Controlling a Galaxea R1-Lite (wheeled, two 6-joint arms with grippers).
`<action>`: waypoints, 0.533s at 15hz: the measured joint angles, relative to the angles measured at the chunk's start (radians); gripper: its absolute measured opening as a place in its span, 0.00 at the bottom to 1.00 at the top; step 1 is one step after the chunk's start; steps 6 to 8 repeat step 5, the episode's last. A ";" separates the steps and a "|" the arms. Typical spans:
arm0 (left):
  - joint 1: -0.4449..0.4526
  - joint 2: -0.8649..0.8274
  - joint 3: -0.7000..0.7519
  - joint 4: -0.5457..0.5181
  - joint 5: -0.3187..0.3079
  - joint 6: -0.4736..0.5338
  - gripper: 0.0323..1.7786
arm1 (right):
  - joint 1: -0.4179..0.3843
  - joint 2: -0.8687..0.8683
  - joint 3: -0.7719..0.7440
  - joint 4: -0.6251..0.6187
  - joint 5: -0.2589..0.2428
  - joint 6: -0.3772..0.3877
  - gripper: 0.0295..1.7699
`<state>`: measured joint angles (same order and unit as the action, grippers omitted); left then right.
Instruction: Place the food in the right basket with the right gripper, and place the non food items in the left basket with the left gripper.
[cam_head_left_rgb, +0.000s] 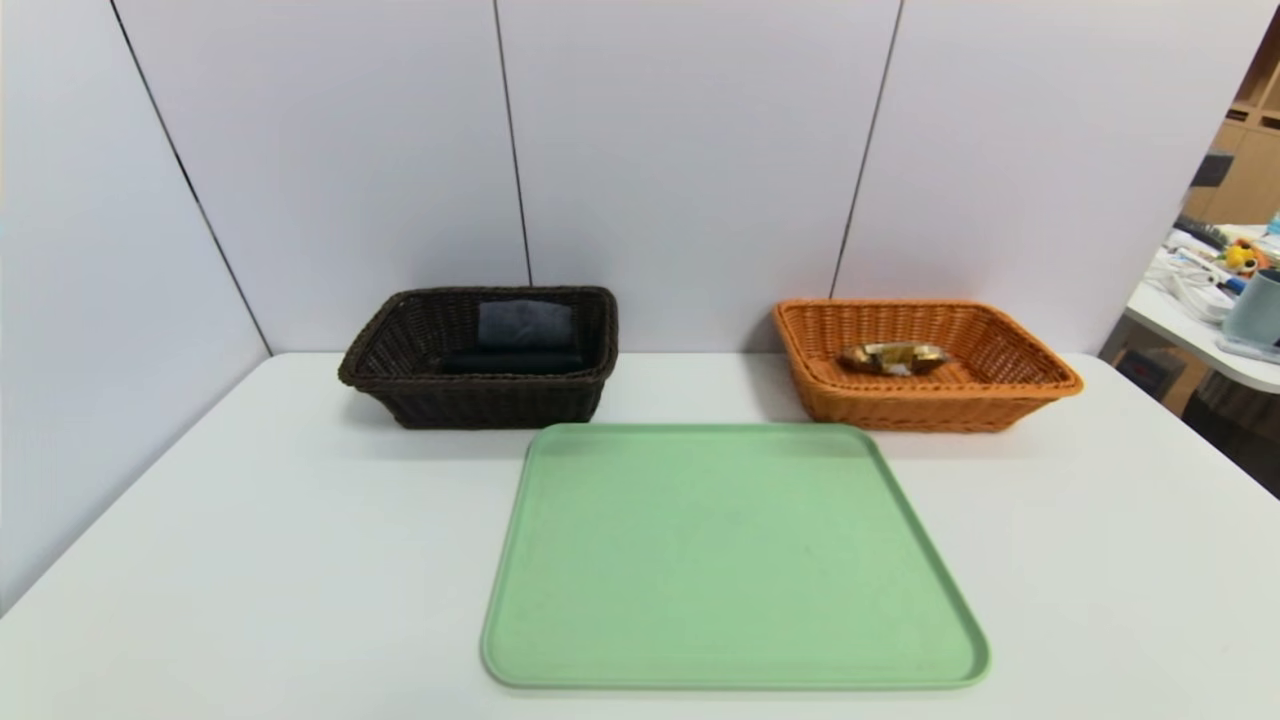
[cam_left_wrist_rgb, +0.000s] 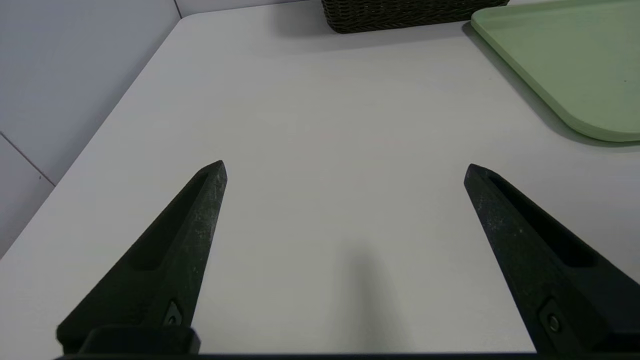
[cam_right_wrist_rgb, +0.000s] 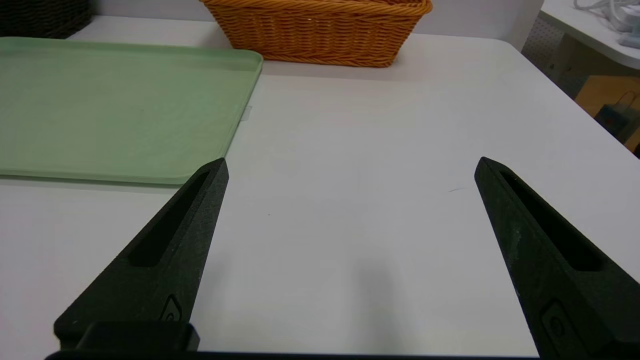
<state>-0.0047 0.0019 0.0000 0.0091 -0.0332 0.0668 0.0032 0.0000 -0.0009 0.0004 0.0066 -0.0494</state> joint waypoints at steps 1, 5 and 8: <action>0.000 0.000 0.000 0.000 0.000 0.000 0.95 | 0.000 0.000 0.000 0.000 -0.001 0.001 0.96; 0.000 0.000 0.000 0.000 0.000 0.000 0.95 | 0.000 0.000 0.000 -0.001 0.000 0.010 0.96; 0.000 0.000 0.000 0.000 0.000 0.000 0.95 | 0.000 0.000 0.000 -0.001 0.000 0.010 0.96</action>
